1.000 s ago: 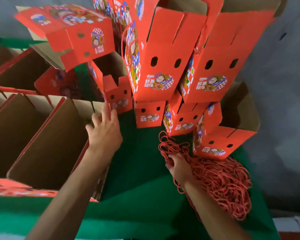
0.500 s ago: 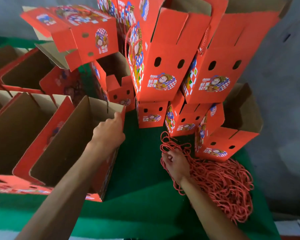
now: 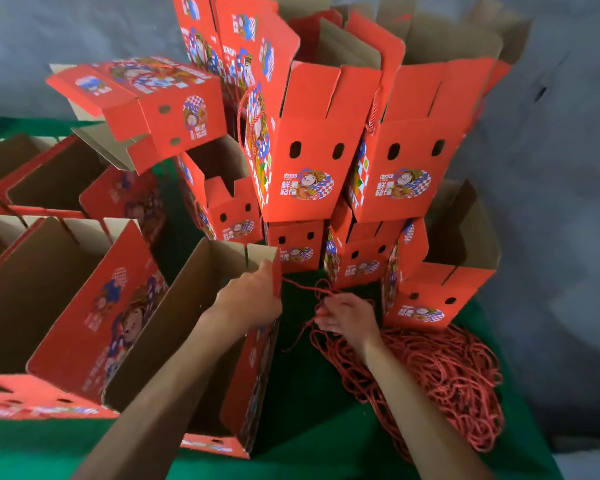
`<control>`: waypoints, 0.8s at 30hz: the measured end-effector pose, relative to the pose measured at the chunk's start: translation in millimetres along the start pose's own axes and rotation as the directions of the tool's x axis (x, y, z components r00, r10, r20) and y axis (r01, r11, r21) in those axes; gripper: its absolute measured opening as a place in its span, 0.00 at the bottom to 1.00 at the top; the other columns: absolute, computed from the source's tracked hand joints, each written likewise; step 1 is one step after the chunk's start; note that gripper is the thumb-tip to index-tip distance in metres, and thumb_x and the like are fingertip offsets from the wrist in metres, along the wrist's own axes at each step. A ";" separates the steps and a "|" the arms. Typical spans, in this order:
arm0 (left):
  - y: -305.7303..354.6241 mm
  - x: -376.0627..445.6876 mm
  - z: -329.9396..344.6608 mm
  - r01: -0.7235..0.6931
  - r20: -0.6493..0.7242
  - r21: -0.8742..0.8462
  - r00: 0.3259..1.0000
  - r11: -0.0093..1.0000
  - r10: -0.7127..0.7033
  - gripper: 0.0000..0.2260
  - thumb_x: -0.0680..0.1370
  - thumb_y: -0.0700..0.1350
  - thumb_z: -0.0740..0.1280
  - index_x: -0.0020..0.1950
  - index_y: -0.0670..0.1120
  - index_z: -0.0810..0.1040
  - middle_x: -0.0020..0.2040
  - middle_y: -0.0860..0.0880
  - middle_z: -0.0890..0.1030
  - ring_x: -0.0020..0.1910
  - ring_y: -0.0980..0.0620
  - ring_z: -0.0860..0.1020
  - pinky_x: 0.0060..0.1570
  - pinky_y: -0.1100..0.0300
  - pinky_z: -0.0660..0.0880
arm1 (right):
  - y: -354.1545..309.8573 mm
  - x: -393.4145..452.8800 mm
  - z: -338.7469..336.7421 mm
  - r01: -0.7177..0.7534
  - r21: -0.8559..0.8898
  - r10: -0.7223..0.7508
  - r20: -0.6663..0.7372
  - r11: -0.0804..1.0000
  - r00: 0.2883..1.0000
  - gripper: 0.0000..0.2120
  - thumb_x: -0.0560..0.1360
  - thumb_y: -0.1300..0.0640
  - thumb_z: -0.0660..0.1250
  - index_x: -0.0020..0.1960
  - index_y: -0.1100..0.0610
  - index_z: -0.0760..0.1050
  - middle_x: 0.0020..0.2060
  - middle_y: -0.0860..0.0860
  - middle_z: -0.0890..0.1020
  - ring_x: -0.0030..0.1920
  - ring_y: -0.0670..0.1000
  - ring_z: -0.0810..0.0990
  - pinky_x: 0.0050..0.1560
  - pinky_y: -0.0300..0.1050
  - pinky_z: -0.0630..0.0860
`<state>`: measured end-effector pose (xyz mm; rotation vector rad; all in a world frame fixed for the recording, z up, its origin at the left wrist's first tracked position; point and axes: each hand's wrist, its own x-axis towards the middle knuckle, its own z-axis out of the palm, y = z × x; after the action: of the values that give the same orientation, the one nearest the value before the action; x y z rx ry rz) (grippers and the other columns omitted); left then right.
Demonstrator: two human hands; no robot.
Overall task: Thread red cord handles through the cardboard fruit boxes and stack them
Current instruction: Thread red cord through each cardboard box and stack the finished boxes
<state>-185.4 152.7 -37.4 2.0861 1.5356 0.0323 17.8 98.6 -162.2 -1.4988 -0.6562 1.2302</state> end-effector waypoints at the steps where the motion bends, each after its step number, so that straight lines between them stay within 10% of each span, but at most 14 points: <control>1: -0.8 0.2 -0.8 0.001 0.007 -0.025 1.000 1.000 -0.001 0.12 0.78 0.45 0.65 0.57 0.52 0.64 0.41 0.54 0.76 0.36 0.57 0.77 0.29 0.64 0.71 | 10.9 0.8 -2.9 -0.065 -0.030 0.064 -0.032 0.997 0.997 0.07 0.82 0.63 0.68 0.54 0.68 0.78 0.41 0.65 0.85 0.36 0.58 0.86 0.40 0.49 0.86; 6: -2.5 -1.6 -6.5 0.092 0.126 -0.231 0.990 0.969 -0.064 0.12 0.80 0.43 0.63 0.63 0.50 0.71 0.51 0.49 0.80 0.49 0.48 0.82 0.51 0.49 0.82 | 58.5 -7.2 -20.0 -0.188 -0.525 0.219 -0.003 0.830 0.976 0.05 0.80 0.68 0.66 0.49 0.71 0.77 0.38 0.63 0.81 0.30 0.54 0.83 0.40 0.57 0.84; 11: -7.2 -6.6 -5.0 0.128 0.138 -0.203 0.985 0.971 -0.101 0.15 0.80 0.46 0.63 0.67 0.50 0.68 0.52 0.50 0.80 0.49 0.48 0.81 0.49 0.51 0.81 | 65.2 -12.6 -13.1 0.026 -0.972 0.031 0.034 0.234 0.999 0.15 0.79 0.48 0.69 0.57 0.60 0.78 0.52 0.56 0.84 0.55 0.57 0.84 0.54 0.50 0.81; 15: -14.1 -5.3 -3.6 0.134 0.079 -0.145 0.989 0.980 -0.124 0.10 0.80 0.50 0.63 0.57 0.54 0.63 0.41 0.56 0.74 0.38 0.55 0.77 0.33 0.60 0.74 | 74.5 -0.6 13.0 0.238 -0.938 0.006 0.248 0.251 0.969 0.15 0.80 0.48 0.69 0.63 0.54 0.74 0.60 0.53 0.78 0.61 0.56 0.80 0.59 0.49 0.77; 19: -16.8 -0.9 -8.8 0.135 0.154 -0.279 0.984 0.951 -0.094 0.08 0.81 0.45 0.63 0.57 0.55 0.68 0.50 0.52 0.80 0.46 0.51 0.81 0.52 0.49 0.81 | 89.6 8.7 27.9 0.269 -0.951 0.007 0.273 0.152 0.962 0.17 0.82 0.51 0.67 0.69 0.52 0.75 0.67 0.53 0.72 0.64 0.58 0.79 0.61 0.51 0.77; 24: -36.2 3.9 -11.8 0.199 0.202 -0.368 0.971 0.908 -0.131 0.13 0.79 0.43 0.66 0.62 0.55 0.72 0.50 0.53 0.83 0.48 0.49 0.84 0.51 0.47 0.83 | 98.7 8.8 27.0 0.181 -0.950 0.073 0.206 0.253 0.976 0.11 0.79 0.50 0.67 0.52 0.57 0.82 0.49 0.54 0.86 0.51 0.56 0.85 0.50 0.48 0.82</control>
<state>-219.7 168.3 -44.2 1.6019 1.4597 0.0828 -23.3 85.8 -255.5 -2.3176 -1.8775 0.8797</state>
